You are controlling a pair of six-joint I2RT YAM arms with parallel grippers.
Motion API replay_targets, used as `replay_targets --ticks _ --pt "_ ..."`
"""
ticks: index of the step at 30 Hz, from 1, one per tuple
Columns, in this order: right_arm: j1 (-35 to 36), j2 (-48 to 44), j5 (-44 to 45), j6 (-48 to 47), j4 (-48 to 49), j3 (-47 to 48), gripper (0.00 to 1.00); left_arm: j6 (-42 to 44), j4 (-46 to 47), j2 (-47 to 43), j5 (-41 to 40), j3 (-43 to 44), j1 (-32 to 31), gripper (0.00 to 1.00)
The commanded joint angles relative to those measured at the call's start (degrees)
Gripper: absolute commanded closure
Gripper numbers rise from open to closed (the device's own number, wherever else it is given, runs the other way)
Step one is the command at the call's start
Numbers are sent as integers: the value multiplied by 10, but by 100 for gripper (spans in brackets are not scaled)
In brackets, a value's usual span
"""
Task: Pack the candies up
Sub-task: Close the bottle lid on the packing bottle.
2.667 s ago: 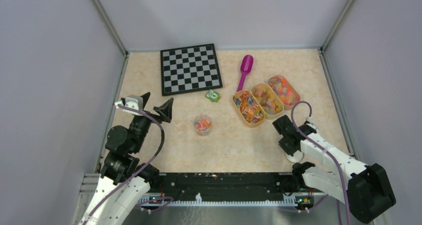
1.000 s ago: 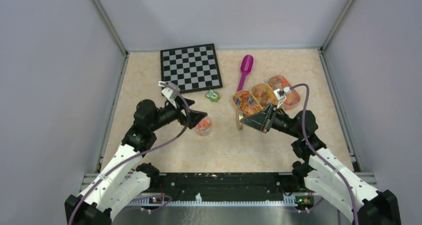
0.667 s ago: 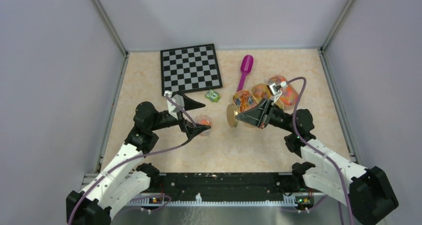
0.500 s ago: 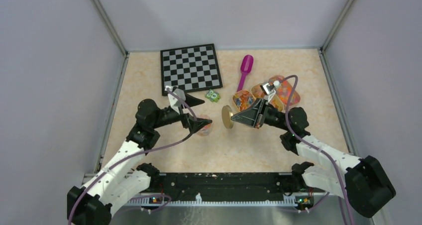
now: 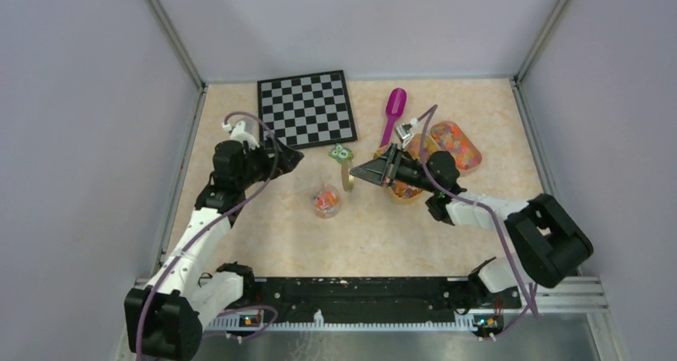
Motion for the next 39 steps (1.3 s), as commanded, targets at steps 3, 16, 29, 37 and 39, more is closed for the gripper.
replay_targets --ticks 3,16,29,37,39 --pt "28 110 28 23 87 52 100 -117 47 -2 44 -95 99 1" --pt "58 286 5 60 148 120 100 -70 141 82 165 -134 106 10" --pt "57 327 8 49 140 101 100 -79 231 206 335 -131 106 24" --pt "35 317 5 24 110 81 99 -77 232 211 342 -132 106 25" --pt "30 313 4 20 104 78 98 -77 232 212 343 -132 107 25"
